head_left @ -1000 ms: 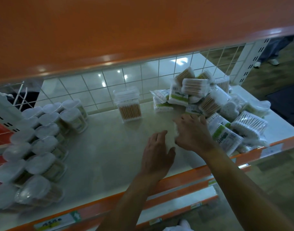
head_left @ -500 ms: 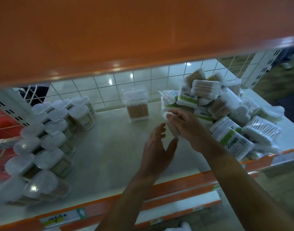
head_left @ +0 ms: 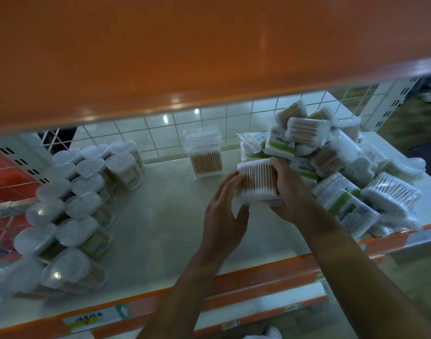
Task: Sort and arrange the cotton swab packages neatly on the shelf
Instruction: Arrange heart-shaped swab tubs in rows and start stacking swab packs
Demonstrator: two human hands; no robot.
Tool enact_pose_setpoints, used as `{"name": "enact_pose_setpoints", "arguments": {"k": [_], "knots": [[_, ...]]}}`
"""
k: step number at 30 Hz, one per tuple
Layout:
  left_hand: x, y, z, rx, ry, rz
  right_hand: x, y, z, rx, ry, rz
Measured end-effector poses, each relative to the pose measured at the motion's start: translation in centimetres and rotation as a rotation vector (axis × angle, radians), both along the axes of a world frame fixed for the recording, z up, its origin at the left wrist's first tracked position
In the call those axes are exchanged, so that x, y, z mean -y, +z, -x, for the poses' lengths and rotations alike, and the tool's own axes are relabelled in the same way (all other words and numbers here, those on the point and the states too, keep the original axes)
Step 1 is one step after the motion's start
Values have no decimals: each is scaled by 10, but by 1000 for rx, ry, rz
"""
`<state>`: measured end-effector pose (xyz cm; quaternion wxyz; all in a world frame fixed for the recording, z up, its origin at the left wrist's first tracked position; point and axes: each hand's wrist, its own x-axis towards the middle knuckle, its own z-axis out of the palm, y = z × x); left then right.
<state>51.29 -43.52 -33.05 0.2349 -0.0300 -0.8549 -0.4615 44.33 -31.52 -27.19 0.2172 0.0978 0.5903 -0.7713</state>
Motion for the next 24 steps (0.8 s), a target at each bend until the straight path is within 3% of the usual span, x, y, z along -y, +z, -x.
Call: {"name": "enact_pose_setpoints", "arguments": {"k": [4,11,15,19,24], "knots": [[1,3,-1,-11,58,-83,2,-3,2,4,41,49],[3,9,-2,107,145,-493,9,-9,6,82,-16,255],[-1,6,-2,124,133,-466,16,-19,3,94,4,322],[2,9,1,93,168,-476,25,-21,-7,15,101,218],[18,7,10,63,255,-391,33,-25,-7,-189,161,-148]]}}
